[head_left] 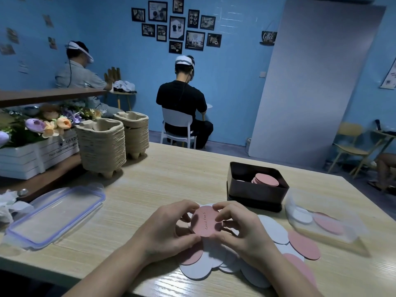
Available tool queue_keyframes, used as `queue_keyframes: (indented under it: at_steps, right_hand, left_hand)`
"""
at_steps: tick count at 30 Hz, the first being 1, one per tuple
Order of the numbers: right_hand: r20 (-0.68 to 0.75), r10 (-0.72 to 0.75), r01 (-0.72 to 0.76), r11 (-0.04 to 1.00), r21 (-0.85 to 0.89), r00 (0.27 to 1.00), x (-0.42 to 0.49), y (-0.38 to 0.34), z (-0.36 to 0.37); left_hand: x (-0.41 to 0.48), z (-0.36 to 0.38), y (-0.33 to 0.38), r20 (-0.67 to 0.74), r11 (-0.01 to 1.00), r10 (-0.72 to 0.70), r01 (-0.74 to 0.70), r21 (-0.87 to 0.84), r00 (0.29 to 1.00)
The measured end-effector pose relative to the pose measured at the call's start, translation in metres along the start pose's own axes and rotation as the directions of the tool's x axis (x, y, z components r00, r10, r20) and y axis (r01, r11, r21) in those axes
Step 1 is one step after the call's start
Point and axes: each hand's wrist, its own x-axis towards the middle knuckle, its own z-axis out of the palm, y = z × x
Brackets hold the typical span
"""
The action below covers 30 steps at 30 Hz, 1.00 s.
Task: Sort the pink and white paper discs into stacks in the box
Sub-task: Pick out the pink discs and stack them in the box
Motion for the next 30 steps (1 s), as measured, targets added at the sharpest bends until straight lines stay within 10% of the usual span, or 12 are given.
queue_keyframes:
  at_steps: [30]
  right_hand:
    - [0.026, 0.038, -0.034, 0.989, -0.147, 0.999, -0.003, -0.004, -0.003]
  left_hand:
    - [-0.033, -0.014, -0.005, 0.065, 0.942, -0.047, 0.022, 0.335, 0.997]
